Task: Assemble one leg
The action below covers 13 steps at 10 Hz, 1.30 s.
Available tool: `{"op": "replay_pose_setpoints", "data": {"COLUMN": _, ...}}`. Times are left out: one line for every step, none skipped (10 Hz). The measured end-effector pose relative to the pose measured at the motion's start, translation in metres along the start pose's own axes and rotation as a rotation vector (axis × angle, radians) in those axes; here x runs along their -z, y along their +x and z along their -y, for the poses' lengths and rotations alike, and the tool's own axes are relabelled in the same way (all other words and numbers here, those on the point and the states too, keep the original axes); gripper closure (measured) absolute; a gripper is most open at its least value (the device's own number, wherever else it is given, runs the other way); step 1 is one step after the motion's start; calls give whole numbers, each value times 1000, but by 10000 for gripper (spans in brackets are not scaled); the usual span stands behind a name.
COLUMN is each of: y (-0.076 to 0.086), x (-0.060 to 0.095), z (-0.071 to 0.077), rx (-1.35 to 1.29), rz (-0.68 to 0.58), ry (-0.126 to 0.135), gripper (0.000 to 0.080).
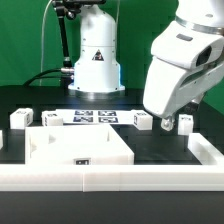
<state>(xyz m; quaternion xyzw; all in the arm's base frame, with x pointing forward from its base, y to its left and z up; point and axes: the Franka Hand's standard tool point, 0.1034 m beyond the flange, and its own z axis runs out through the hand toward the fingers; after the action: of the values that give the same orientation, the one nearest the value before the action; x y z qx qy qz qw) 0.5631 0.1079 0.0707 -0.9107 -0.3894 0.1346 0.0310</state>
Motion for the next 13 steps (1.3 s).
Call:
{"op": "replay_pose_setpoints", "data": {"y": 0, "x": 0, "z": 0, "rx": 0, "rz": 0, "ry": 0, "gripper": 150}}
{"op": "replay_pose_setpoints", "data": {"y": 0, "x": 0, "z": 0, "rx": 0, "rz": 0, "ry": 0, "gripper": 150}}
{"op": "replay_pose_setpoints", "data": {"y": 0, "x": 0, "z": 0, "rx": 0, "rz": 0, "ry": 0, "gripper": 150}}
{"op": "replay_pose_setpoints", "data": {"y": 0, "x": 0, "z": 0, "rx": 0, "rz": -1, "ry": 0, "gripper": 150}}
{"op": "replay_pose_setpoints", "data": {"y": 0, "x": 0, "z": 0, "rx": 0, "rz": -1, "ry": 0, "gripper": 150}}
{"op": "replay_pose_setpoints", "data": {"y": 0, "x": 0, "z": 0, "rx": 0, "rz": -1, "ry": 0, "gripper": 150}}
{"op": "replay_pose_setpoints", "data": {"y": 0, "x": 0, "z": 0, "rx": 0, "rz": -1, "ry": 0, "gripper": 150}}
{"op": "replay_pose_setpoints", "data": {"y": 0, "x": -1, "z": 0, "rx": 2, "rz": -2, "ry": 0, "gripper": 150}}
{"op": "replay_pose_setpoints", "data": {"y": -4, "x": -5, "z": -4, "rx": 104, "rz": -35, "ry": -22, "gripper": 150}}
{"op": "replay_pose_setpoints", "data": {"y": -19, "x": -13, "z": -7, "rx": 203, "rz": -68, "ry": -49, "gripper": 150}}
{"op": "replay_pose_setpoints", "data": {"y": -33, "x": -16, "z": -9, "rx": 226, "rz": -68, "ry": -47, "gripper": 150}}
{"op": "replay_pose_setpoints", "data": {"y": -41, "x": -11, "z": -21, "rx": 347, "rz": -92, "ry": -77, "gripper": 150}}
{"op": "replay_pose_setpoints", "data": {"y": -51, "x": -7, "z": -34, "rx": 438, "rz": -107, "ry": -100, "gripper": 150}}
